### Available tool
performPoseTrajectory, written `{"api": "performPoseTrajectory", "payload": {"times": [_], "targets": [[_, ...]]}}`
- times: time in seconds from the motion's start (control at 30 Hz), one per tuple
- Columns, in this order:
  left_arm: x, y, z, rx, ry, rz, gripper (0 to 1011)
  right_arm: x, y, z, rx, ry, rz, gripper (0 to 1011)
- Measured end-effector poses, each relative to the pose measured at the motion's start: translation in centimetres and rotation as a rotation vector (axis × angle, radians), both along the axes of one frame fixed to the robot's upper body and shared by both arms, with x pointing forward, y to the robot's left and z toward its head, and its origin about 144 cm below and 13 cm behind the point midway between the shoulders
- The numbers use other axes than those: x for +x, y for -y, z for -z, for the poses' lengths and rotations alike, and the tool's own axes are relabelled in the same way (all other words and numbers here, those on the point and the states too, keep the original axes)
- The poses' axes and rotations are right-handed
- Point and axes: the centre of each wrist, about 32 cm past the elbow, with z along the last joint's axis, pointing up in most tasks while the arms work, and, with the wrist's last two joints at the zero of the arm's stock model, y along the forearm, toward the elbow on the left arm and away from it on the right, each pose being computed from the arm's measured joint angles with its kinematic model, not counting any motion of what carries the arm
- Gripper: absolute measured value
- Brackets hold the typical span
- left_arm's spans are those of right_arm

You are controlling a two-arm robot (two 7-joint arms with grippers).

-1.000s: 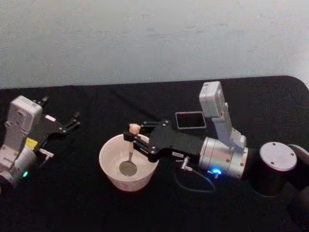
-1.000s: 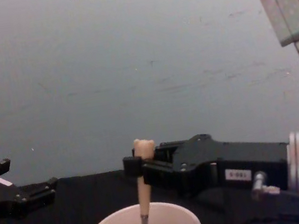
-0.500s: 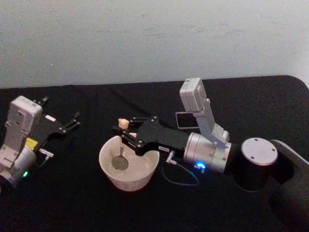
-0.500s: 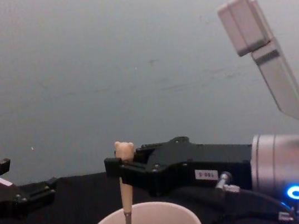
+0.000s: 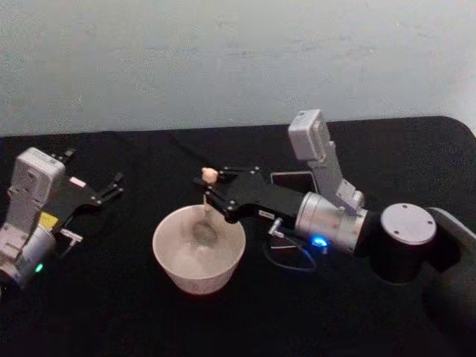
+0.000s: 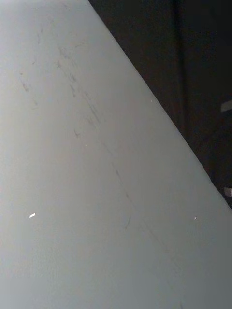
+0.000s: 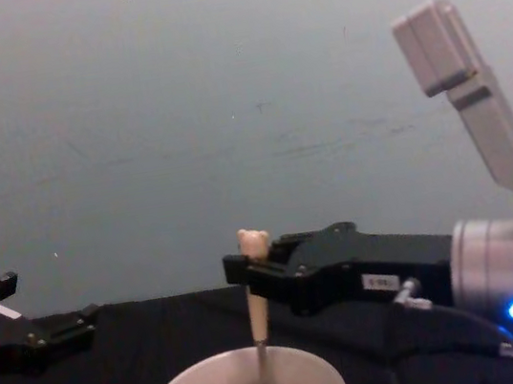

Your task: Pick up the stirring spoon with one hand, stir inside the cup, then place it back in its original position.

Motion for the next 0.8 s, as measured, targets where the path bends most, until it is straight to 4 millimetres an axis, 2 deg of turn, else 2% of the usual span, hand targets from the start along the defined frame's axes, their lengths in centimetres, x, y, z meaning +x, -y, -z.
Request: {"api": "performPoseTrajectory", "payload": {"times": [0.43,0.8], "targets": [[0.0,0.0,0.0,0.0,0.0,0.0,1002,-1.6,2.9,-0.4,0.001,0.005,-0.022,213],[0.0,0.0,0.0,0.0,0.0,0.0,1001,-3.1,2.7,-0.6,0.012,-0.004,-0.091,213]]}}
